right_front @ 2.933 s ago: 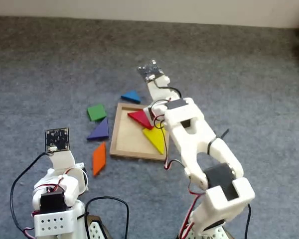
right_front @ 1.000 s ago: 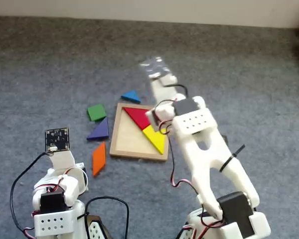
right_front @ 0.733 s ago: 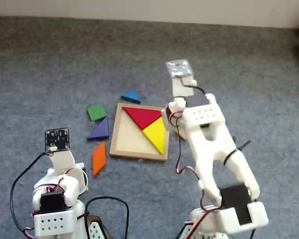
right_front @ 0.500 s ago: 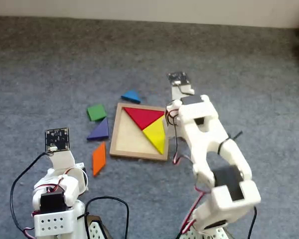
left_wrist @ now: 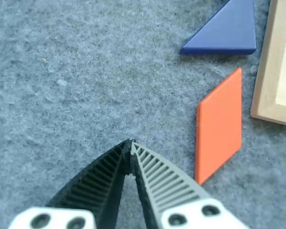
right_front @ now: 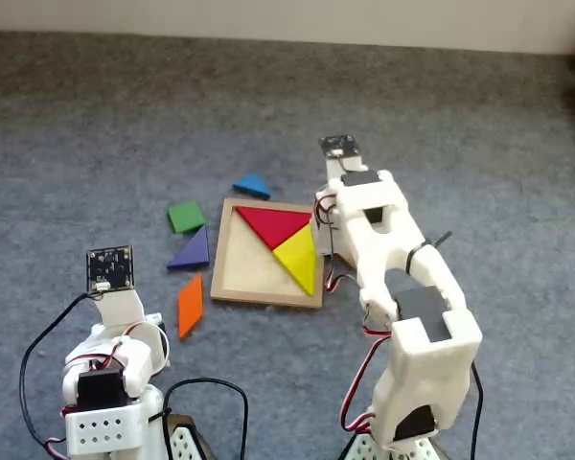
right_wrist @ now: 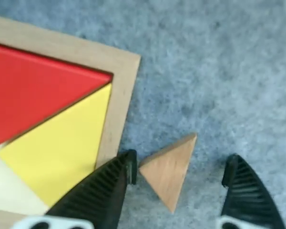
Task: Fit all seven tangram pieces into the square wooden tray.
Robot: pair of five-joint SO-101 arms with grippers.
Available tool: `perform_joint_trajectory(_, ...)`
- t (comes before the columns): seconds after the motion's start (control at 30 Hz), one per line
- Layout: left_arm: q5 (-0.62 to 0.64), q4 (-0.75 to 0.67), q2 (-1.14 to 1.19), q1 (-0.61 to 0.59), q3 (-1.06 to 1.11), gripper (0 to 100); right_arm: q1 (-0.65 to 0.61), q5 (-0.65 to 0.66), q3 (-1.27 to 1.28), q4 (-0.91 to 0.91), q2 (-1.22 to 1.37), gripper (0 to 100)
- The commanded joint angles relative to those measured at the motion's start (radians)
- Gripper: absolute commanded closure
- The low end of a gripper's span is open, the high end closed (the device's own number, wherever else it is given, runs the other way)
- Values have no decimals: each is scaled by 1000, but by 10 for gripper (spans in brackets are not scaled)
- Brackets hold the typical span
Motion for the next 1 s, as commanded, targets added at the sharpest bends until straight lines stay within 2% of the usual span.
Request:
perform_joint_trajectory(0.0,-2,3,-1,12,22,994,7,-6,-54,-10,-10,796)
perform_joint_trajectory(0.4,-2,3,-1,12,22,994,22,5,-62,79,-24,818)
perform_joint_trajectory(0.7,-2,3,-1,12,22,994,15,37,-35,81,-242,818)
perform_joint_trajectory(0.97,-2,3,-1,12,22,994,-5,37,77,-16,-262,818)
